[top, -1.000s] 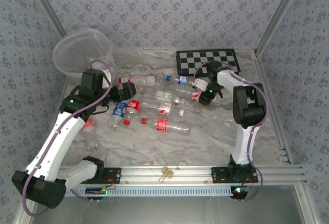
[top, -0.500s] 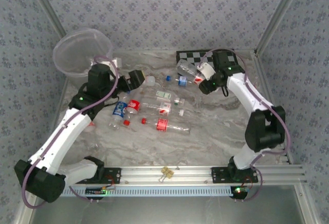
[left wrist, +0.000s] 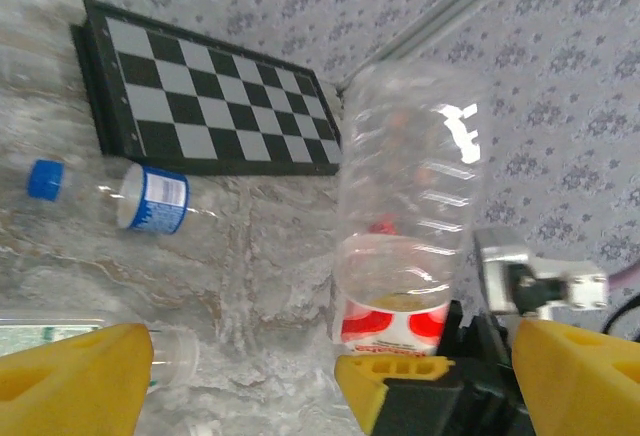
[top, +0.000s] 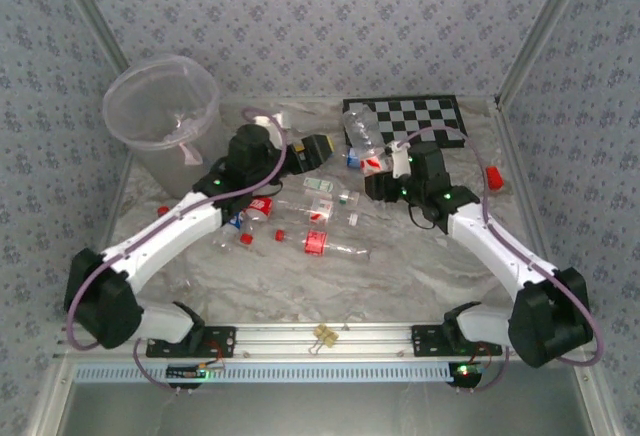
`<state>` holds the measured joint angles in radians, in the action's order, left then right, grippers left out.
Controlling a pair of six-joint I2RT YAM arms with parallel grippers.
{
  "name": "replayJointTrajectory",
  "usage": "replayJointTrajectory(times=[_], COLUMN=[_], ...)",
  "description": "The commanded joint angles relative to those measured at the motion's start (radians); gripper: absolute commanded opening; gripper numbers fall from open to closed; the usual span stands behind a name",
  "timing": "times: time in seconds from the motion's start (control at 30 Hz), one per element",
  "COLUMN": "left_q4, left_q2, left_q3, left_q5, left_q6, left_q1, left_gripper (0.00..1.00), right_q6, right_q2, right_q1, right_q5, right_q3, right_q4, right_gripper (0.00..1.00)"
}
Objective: Put the plastic bottles in the bin
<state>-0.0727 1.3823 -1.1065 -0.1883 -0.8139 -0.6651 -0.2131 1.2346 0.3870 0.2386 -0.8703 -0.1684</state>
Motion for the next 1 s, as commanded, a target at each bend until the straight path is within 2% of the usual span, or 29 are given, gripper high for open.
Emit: replayJointTrajectory(times=[0.0, 0.2, 0.33, 0.4, 0.47, 0.67, 0.77, 0.97], left_q4=[-0.112, -0.264, -0.251, -0.245, -0.218, -0.148, -0.145, -0.119], left_q2=[0.077, 0.2, 0.232, 0.242, 0.247, 0.291, 0.31, 0.324], left_q3=[-0.077, -0.141, -0.169, -0.173, -0.182, -0.248, -0.257, -0.276], left_q5=[-0.034, -0.158, -0.158, -0.152, -0.129, -0.123, -0.133, -0.125], left_q6=[-0.036, -0.132, -0.124, -0.126, -0.12, -0.094, -0.099, -0.087], left_q1=[-0.024, -0.036, -0.053, -0.054, -0.053, -0.054, -0.057, -0.057], left_gripper=[0.94, 0.98, 0.97, 0.89, 0.85, 0.85, 0.8, 0.55], right_q6=[-0.109, -0.06, -0.067, -0.071, -0.069, -0.069, -0.075, -0.061], right_q2=[-0.021, -0.022, -0.024, -0.021, -0.022, -0.027, -0.031, -0.023], right_q1=[0.018, 0.037, 0.041, 0.045, 0.051, 0.075, 0.079, 0.082], right_q5=[0.058, 0.027, 0.043, 0.05, 0.056, 0.07, 0.069, 0.068], right_q3=[0.028, 0.024, 0.033, 0.037, 0.037, 0.052, 0.06, 0.056], right_q4=[0.132, 0.073, 0.089, 0.098, 0.1, 0.116, 0.134, 0.133], right_gripper=[0.55, 0.55, 0.55, 0.55, 0.55, 0.55, 0.55, 0.59])
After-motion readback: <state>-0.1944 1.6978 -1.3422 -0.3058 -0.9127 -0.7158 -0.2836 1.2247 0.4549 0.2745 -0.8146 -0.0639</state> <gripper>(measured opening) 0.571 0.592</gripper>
